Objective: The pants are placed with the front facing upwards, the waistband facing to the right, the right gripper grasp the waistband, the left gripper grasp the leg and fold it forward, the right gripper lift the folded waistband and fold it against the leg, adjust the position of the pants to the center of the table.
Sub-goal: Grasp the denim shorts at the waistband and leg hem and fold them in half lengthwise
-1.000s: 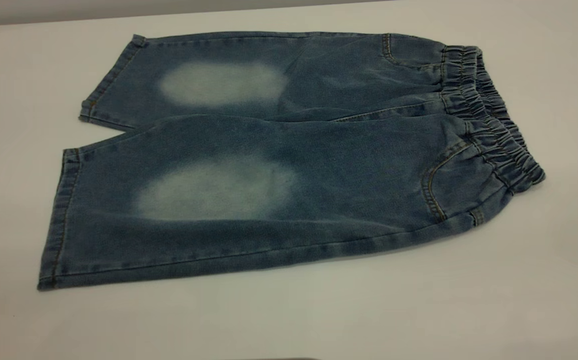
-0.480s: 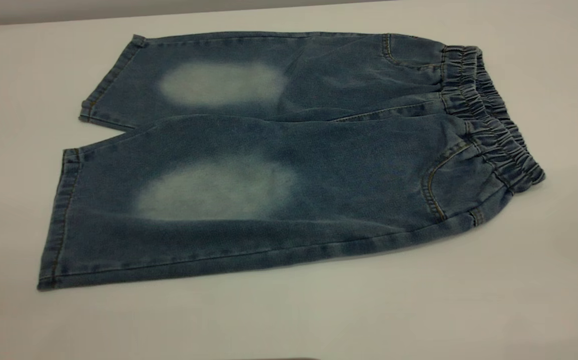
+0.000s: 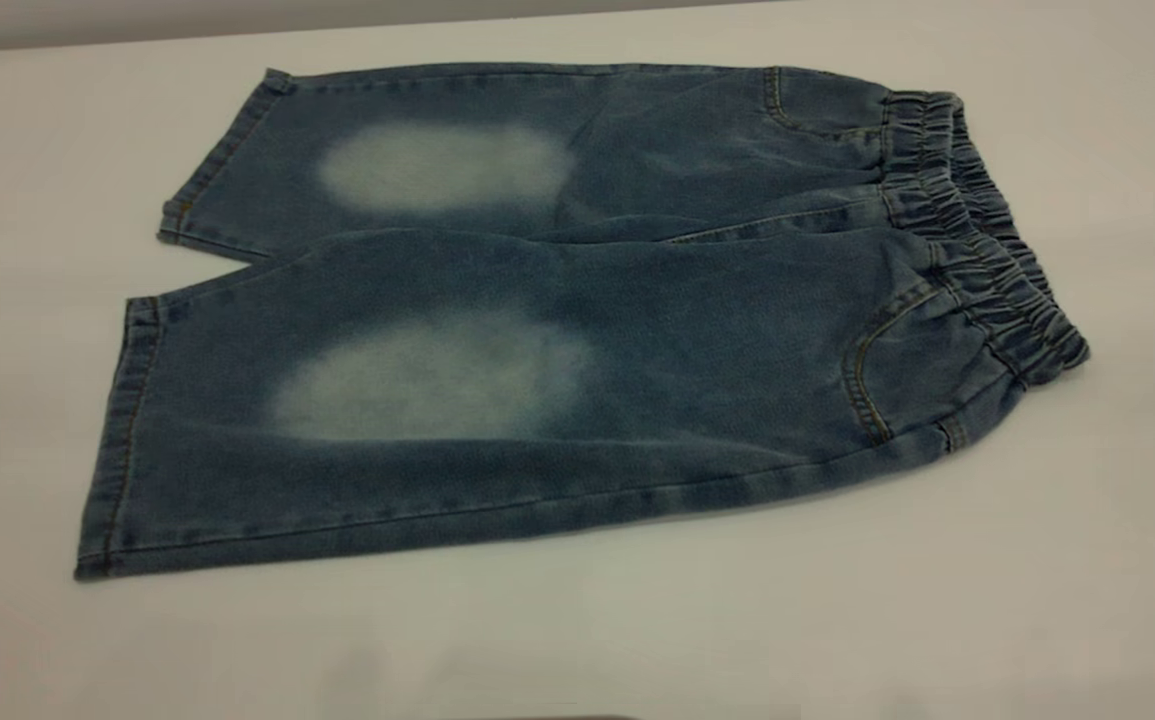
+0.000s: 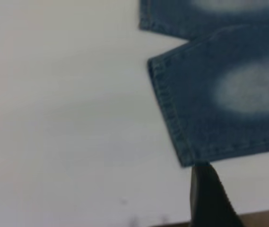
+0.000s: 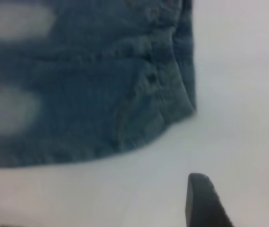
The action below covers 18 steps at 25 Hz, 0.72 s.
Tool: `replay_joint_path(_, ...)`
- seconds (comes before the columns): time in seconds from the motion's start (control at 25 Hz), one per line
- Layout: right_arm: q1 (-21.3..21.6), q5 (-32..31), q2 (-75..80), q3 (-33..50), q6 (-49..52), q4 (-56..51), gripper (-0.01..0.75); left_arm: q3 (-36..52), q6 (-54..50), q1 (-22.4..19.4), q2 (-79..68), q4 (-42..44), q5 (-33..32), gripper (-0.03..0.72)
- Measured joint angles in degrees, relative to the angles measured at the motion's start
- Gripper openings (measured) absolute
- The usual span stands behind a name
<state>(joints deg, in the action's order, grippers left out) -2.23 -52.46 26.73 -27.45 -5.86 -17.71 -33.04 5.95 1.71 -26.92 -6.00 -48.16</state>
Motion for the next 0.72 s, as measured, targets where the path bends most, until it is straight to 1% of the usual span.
replay_joint_path(0.08,0.0,4.0,4.4,0.0,-3.0,-2.5,0.335,-0.5,2.5,0.0,-5.4,-2.9,2.9,0.318)
replay_joint_path(0.16,0.0,6.9,8.5,0.0,-7.1,-4.9,0.372,-1.2,5.3,0.0,-10.6,-6.9,5.0,0.326)
replay_joint_path(0.36,0.0,14.8,19.0,0.0,-16.1,-14.8,0.461,-3.0,16.9,0.0,-22.1,-17.9,8.9,0.387)
replay_joint_path(0.48,0.0,17.1,26.4,0.0,-17.2,-21.4,0.477,-3.7,22.9,0.0,-28.1,-24.2,10.5,0.424)
replay_joint_path(0.56,0.0,18.0,32.2,-0.1,-17.5,-24.5,0.479,-3.9,25.6,0.0,-31.5,-26.9,11.9,0.435)
replay_joint_path(0.72,0.0,20.9,44.8,-0.4,-17.6,-27.5,0.48,-3.9,27.8,0.0,-35.6,-28.4,13.1,0.437)
